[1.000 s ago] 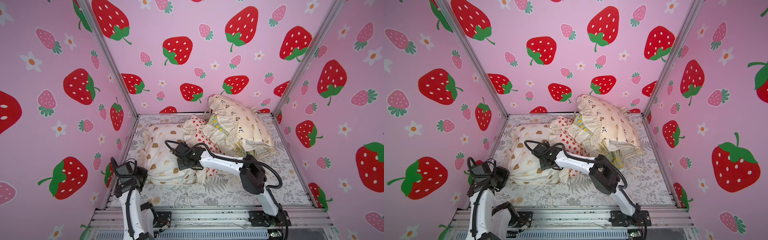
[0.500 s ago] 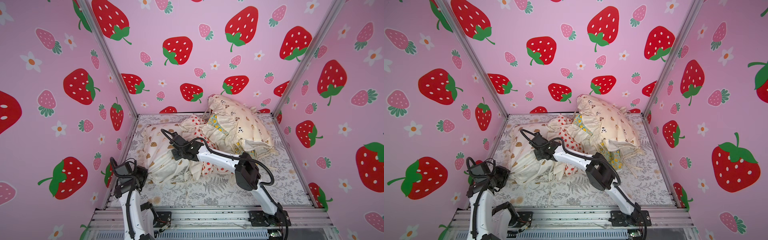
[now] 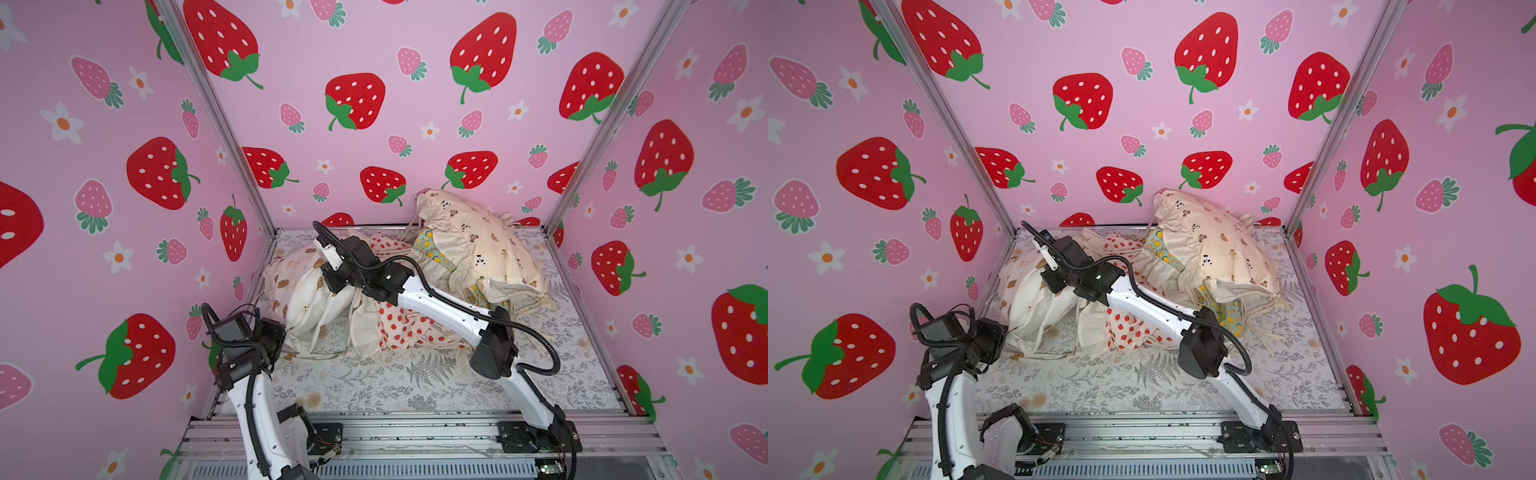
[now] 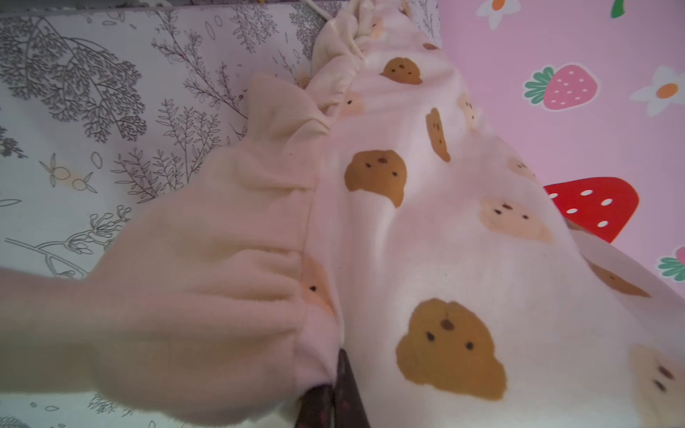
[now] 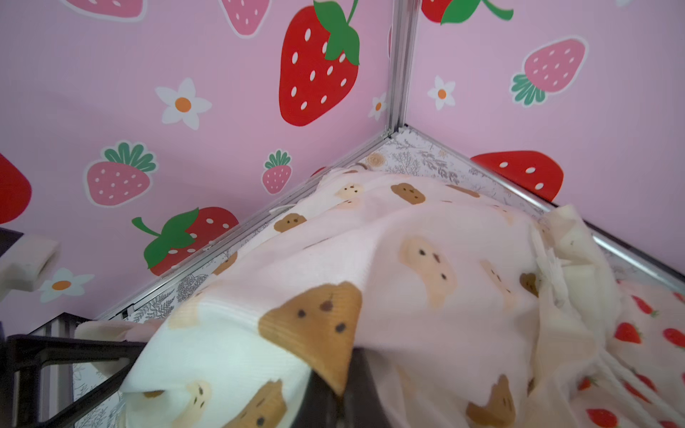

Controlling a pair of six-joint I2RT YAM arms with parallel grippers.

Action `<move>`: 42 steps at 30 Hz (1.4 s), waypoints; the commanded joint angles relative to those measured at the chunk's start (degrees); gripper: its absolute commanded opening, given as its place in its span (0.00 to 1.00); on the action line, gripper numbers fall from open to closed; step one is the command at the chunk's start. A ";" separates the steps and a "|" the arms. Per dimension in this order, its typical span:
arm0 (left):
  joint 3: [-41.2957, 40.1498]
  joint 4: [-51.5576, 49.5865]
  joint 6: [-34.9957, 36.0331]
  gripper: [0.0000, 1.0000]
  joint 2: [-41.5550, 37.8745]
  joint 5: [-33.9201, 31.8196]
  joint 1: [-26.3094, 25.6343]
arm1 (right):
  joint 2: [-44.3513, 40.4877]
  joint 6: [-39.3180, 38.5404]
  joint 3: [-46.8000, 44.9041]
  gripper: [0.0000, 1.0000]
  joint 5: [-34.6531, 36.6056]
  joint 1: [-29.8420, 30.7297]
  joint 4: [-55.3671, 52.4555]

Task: Zip up pillowcases
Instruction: Pick up the pillowcase from the center of the board.

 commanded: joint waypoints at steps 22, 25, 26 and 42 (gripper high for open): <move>10.28 13.75 -15.27 0.00 4.00 -7.76 -33.78 | -23.57 -12.11 -23.09 0.00 -7.19 -10.72 3.41; 9.53 15.39 -14.76 0.00 5.86 -10.57 -38.31 | -25.13 -9.03 -31.02 0.00 -8.73 -13.88 6.30; 9.75 14.68 -14.22 0.02 6.01 -10.95 -38.65 | -25.53 -8.10 -32.64 0.00 -9.20 -14.85 6.68; 7.27 -8.33 -3.21 0.86 -7.37 -12.25 -38.33 | -29.19 -1.83 -38.80 0.00 -13.44 -21.24 7.08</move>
